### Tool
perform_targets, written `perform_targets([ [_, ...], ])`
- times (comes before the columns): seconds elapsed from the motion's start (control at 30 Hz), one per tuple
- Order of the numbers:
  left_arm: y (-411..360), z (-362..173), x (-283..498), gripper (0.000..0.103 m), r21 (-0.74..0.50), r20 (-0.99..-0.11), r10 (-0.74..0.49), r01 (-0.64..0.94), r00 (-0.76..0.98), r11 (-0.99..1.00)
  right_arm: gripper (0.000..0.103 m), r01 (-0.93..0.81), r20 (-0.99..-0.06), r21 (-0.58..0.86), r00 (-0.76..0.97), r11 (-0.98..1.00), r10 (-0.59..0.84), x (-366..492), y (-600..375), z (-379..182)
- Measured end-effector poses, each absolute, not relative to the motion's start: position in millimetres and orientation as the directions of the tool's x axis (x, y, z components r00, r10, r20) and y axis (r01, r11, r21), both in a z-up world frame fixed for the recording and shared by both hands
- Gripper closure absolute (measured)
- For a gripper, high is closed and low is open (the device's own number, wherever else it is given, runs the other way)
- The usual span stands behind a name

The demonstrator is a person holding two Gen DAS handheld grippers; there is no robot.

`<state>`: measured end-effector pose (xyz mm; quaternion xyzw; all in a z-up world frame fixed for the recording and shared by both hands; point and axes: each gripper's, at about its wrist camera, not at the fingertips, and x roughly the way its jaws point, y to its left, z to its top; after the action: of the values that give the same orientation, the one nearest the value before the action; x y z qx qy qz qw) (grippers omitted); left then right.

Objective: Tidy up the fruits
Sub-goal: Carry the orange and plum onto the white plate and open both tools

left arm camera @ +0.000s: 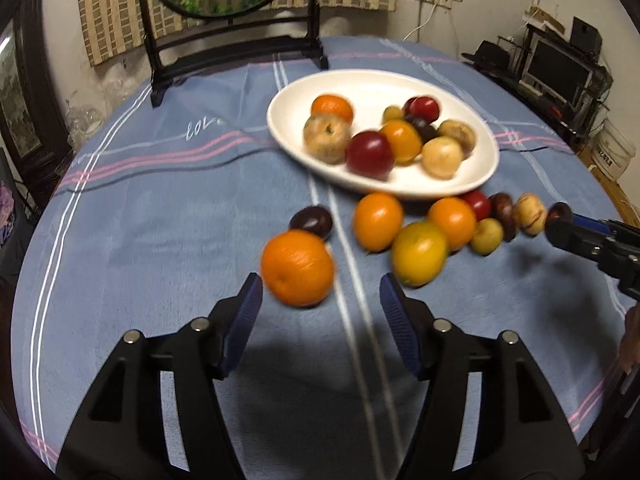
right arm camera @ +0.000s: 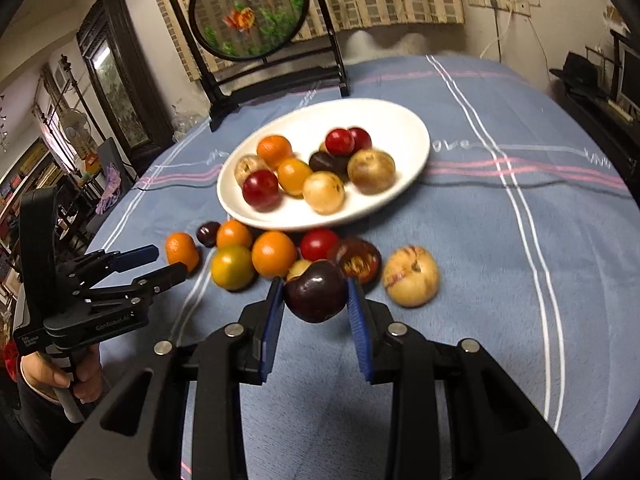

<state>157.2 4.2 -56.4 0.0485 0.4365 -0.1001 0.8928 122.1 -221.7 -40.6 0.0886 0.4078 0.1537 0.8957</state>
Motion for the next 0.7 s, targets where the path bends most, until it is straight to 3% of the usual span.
perform_targets([
  [0.13,9.4,-69.1,175.1,0.043,-0.013,-0.811,-0.132,0.208,0.570,0.978,0.070,-0.200,-0.707,0.288,0.615,0.936,0.349,117.7,-223.4,-43.2],
  [0.17,9.2,-72.7,180.1,0.046,-0.008,-0.819,-0.122,0.202,0.561,0.979,0.070,-0.200,-0.706,0.289,0.616,0.936,0.349,116.2,-223.6,-42.7],
  [0.2,9.0,-77.7,186.2,0.059,-0.006,-0.830,-0.115,0.197,0.546,0.980,0.070,-0.199,-0.706,0.288,0.616,0.937,0.349,116.4,-223.7,-43.0],
  [0.47,8.4,-69.8,178.0,0.061,-0.012,-0.820,-0.124,0.201,0.558,0.979,0.070,-0.195,-0.709,0.281,0.617,0.940,0.340,114.8,-224.7,-42.7],
  [0.7,-10.2,-27.3,174.0,0.061,0.010,-0.761,-0.161,0.260,0.628,0.966,0.070,-0.232,-0.691,0.239,0.642,0.943,0.333,129.0,-213.1,-24.5],
])
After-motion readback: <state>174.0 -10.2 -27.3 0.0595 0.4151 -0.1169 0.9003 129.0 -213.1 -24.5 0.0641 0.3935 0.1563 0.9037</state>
